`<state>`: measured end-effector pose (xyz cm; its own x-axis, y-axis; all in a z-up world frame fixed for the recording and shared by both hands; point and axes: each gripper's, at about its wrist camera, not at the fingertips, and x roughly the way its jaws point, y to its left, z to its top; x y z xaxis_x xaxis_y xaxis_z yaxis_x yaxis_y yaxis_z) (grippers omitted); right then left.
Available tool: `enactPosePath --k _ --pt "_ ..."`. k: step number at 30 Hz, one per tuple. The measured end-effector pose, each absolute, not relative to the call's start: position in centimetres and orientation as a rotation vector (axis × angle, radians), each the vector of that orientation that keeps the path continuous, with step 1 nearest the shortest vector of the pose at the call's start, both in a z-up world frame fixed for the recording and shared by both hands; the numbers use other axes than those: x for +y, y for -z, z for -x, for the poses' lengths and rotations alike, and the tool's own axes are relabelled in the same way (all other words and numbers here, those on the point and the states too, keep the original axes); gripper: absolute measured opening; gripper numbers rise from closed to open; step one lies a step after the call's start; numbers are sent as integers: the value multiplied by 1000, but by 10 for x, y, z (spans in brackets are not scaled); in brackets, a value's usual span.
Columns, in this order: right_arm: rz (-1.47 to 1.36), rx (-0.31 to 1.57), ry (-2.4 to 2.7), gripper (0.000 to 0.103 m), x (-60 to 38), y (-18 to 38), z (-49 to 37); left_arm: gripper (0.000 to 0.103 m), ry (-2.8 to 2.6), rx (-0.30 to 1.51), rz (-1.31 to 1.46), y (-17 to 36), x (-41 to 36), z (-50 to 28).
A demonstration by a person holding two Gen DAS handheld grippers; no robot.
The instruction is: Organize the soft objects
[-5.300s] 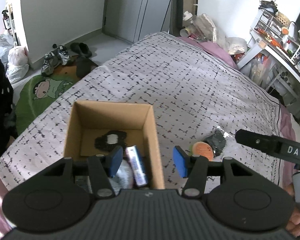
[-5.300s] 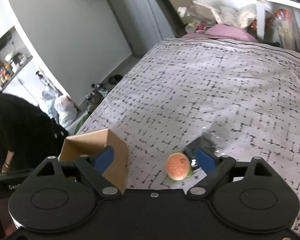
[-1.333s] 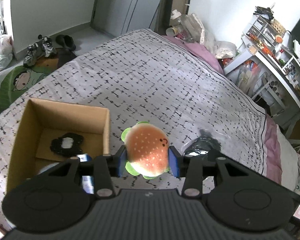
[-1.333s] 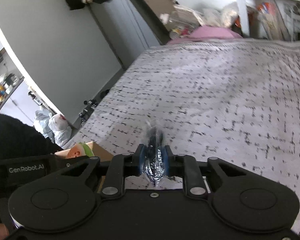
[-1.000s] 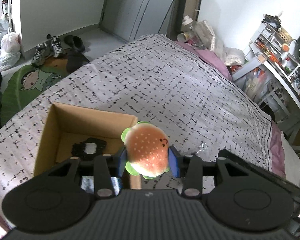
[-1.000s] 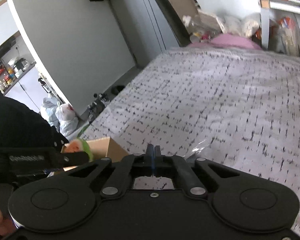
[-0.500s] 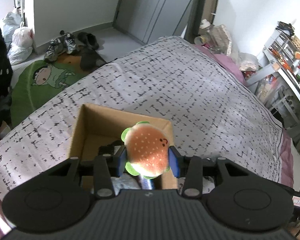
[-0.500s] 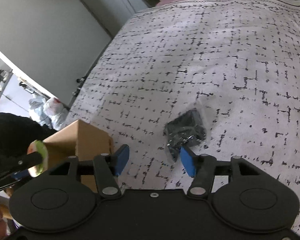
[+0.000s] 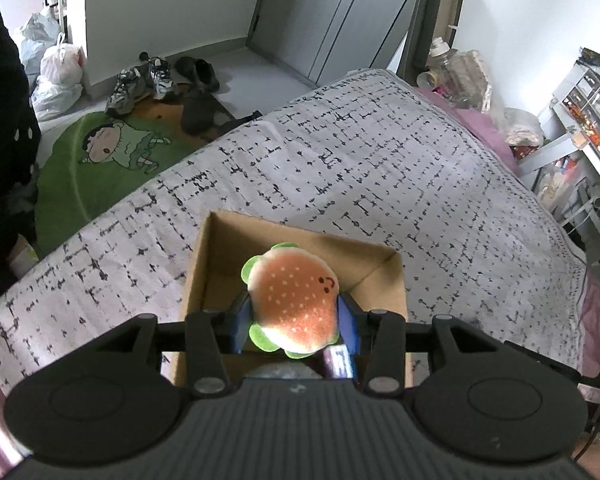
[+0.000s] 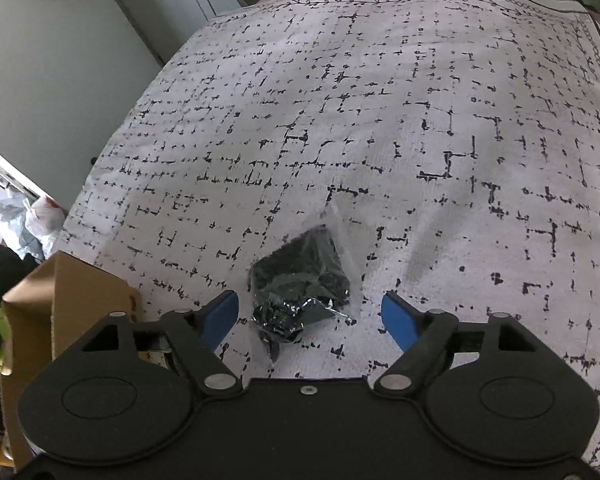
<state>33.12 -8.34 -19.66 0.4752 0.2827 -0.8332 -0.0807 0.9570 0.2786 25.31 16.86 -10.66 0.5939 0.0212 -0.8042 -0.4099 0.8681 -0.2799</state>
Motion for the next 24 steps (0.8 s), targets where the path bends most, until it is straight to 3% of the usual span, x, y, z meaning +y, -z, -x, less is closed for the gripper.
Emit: enactPosePath --k 2,4,7,10,24 --pt "-195 1046 -225 75 -81 198 -331 45 -268 914 460 109 171 -255" --pt "-151 1044 -233 53 -75 206 -332 47 -277 925 460 111 174 -257" --pt "-123 1021 -244 38 -72 203 -331 49 -290 963 475 118 178 -261" --pt "-128 1007 -256 30 -72 197 -330 50 -291 980 496 122 181 -261" --pt "-155 897 -367 28 -60 150 -311 52 -291 969 487 113 178 -258"
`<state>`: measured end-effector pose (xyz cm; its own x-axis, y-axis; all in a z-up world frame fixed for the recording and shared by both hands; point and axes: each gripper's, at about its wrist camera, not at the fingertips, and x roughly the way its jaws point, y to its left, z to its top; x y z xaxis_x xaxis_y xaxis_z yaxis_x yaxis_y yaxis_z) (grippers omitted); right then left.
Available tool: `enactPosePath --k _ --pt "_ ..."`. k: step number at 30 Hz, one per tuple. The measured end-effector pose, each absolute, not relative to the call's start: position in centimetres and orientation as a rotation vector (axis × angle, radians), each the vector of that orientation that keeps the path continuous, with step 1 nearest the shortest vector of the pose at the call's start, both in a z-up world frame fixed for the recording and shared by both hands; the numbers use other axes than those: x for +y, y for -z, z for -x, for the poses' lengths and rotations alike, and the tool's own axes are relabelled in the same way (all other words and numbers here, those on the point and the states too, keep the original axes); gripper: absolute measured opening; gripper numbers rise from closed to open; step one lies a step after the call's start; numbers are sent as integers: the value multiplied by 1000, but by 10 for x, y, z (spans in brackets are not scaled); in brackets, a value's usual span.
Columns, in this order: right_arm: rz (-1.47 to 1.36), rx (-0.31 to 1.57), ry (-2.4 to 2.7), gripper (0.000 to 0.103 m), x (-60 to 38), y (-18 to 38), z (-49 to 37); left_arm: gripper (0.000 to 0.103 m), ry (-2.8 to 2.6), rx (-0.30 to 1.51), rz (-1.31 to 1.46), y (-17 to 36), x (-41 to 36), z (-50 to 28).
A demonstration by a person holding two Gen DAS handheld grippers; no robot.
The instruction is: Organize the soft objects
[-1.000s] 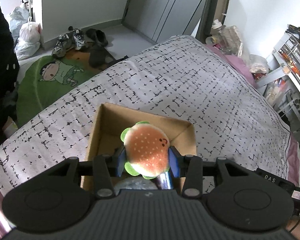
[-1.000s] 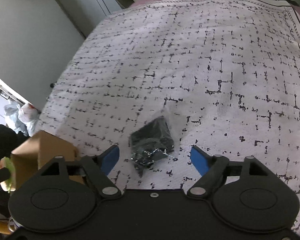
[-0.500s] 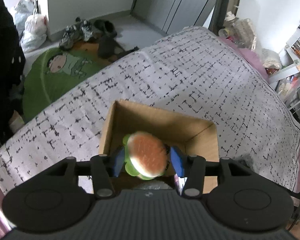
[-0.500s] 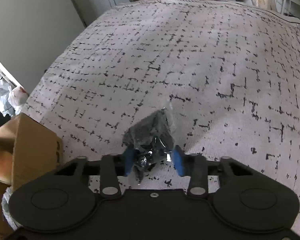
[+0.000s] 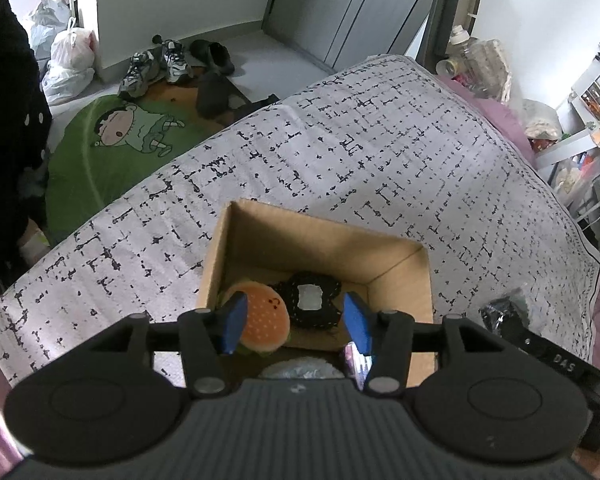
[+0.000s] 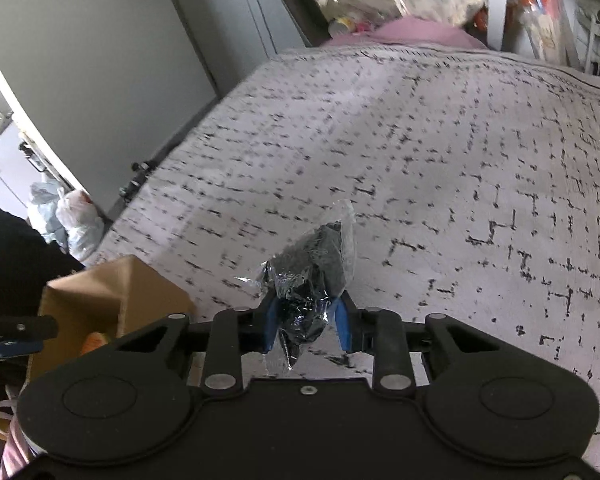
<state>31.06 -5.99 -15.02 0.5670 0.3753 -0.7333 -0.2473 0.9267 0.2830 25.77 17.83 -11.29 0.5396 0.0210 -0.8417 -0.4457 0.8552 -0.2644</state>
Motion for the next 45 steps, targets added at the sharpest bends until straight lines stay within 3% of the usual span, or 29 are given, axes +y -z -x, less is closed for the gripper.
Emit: enactPosePath --k 15,29,34,41,45 --pt "-163 761 -572 28 -25 105 -289 52 -276 959 487 103 184 -245" --pt "-104 778 -646 30 23 98 -268 52 -248 945 517 97 201 -228" --pt "-124 803 -659 49 31 102 -266 52 -248 948 522 94 206 -222" --pt "-166 806 -626 50 7 95 -259 52 -252 921 523 80 206 -213" --pt "-170 799 -616 75 -12 89 -244 52 -242 907 524 73 197 -208"
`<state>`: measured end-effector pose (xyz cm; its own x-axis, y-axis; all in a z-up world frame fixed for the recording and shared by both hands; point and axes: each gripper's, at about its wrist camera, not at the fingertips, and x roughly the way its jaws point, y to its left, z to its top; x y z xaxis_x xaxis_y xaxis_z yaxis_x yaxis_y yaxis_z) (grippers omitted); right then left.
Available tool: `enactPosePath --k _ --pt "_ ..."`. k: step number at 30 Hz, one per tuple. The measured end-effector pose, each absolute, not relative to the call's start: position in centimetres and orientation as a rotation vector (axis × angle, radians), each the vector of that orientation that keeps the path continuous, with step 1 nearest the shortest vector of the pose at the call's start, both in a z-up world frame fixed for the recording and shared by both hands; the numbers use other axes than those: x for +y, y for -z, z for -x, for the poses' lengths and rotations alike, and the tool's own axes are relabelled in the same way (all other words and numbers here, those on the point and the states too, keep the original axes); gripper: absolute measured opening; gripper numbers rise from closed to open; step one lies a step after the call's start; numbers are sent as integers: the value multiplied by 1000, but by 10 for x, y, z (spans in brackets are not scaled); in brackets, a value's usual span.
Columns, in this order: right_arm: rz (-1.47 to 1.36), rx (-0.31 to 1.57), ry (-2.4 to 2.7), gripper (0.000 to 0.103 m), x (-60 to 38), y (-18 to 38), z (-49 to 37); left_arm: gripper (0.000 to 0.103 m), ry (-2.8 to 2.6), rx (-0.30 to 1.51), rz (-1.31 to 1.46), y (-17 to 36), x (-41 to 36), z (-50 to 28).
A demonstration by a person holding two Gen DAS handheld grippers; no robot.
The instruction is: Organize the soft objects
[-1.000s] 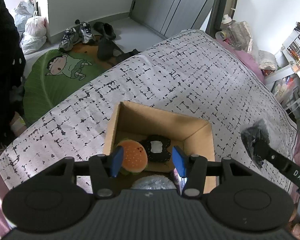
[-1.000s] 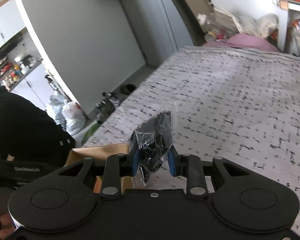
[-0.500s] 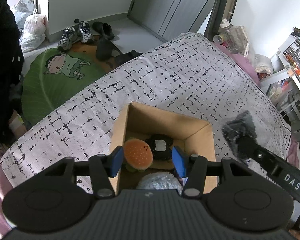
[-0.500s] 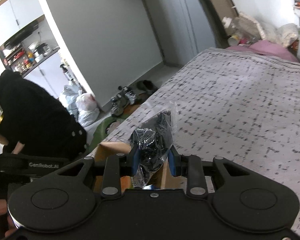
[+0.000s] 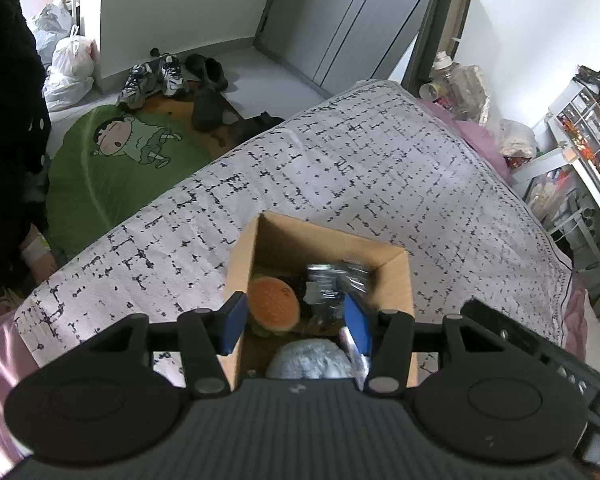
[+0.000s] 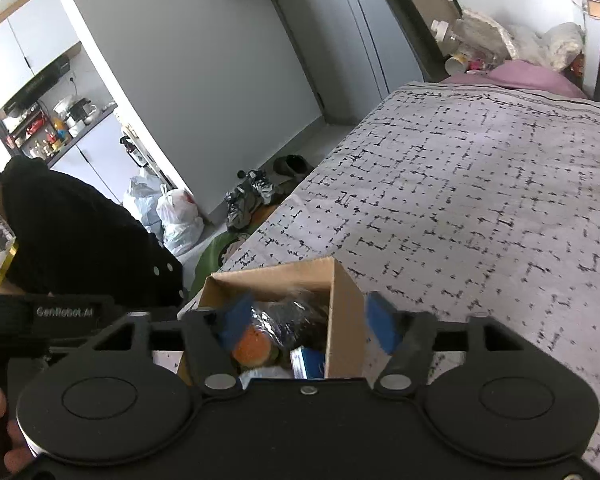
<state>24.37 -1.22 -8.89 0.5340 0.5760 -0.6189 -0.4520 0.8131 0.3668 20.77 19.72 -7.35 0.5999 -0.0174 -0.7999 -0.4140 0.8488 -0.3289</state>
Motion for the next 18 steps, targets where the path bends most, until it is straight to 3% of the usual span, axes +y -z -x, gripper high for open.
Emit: enactPosePath --k 2,15,18 --pt "-144 784 -603 82 -20 86 -235 52 -235 903 526 70 191 -205" --pt "-168 763 -510 82 -80 72 -202 52 -167 869 448 44 140 -178" --pt "-177 774 -467 96 -97 66 -195 52 -152 869 445 38 129 -172"
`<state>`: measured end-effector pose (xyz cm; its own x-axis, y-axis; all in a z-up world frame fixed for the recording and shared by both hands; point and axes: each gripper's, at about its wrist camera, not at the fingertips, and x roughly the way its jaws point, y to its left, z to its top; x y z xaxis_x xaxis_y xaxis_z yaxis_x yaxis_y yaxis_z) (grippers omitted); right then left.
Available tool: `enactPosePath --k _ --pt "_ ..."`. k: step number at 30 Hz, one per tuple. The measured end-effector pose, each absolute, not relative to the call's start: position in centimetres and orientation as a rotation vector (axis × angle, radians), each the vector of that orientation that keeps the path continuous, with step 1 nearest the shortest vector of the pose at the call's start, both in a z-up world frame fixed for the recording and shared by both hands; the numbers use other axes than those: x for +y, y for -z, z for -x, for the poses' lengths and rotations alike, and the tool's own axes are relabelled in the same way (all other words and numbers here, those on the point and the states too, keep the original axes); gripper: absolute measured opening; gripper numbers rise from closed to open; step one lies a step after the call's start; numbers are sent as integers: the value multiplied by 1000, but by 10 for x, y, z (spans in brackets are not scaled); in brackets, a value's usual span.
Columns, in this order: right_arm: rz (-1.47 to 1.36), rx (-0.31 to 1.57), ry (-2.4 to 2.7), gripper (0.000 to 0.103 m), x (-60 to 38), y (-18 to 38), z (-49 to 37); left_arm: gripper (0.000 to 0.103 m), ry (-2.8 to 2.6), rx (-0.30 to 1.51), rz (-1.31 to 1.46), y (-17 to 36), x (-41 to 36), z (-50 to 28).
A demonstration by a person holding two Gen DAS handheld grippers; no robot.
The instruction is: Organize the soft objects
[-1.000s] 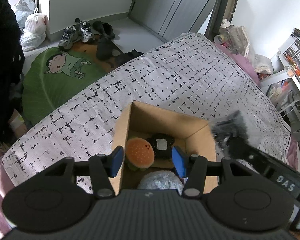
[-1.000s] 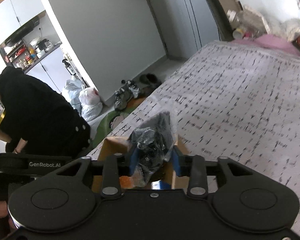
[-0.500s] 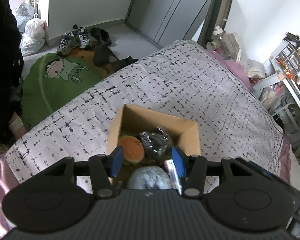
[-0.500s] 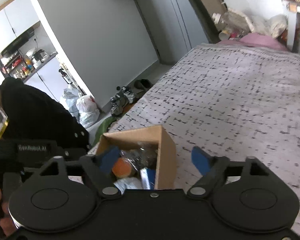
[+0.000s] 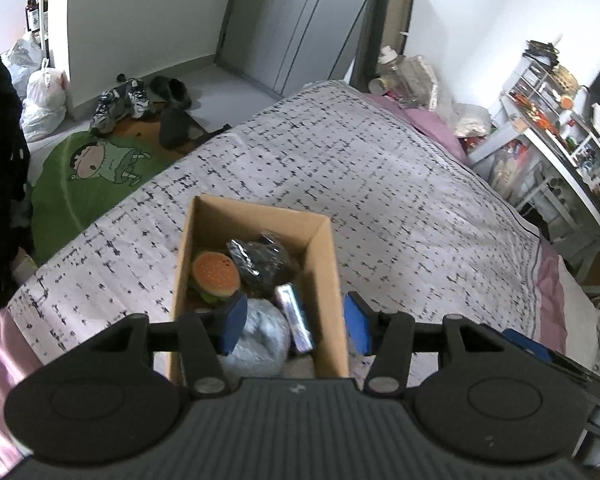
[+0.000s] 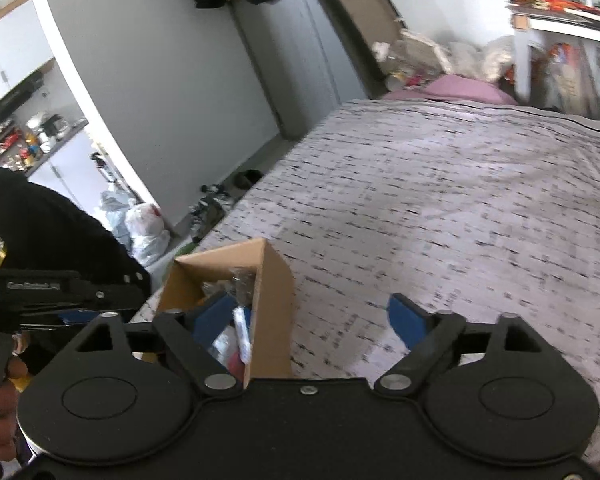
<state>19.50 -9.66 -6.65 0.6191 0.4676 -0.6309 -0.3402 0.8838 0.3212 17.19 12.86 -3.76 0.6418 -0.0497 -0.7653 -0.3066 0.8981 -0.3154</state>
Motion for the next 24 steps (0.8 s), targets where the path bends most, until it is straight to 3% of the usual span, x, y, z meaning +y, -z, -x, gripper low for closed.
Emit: enactPosePath --k 4,7,15,24 --pt "-176 745 -437 103 -117 57 -177 55 -129 876 457 32 114 -165" --pt "-179 743 -413 103 -131 53 -165 74 -121 868 439 26 101 -159" --pt "-192 736 -359 103 -160 41 -131 93 -74 848 390 6 69 -134" --pt "-189 728 -341 103 -179 31 -96 97 -63 841 374 0 52 -95"
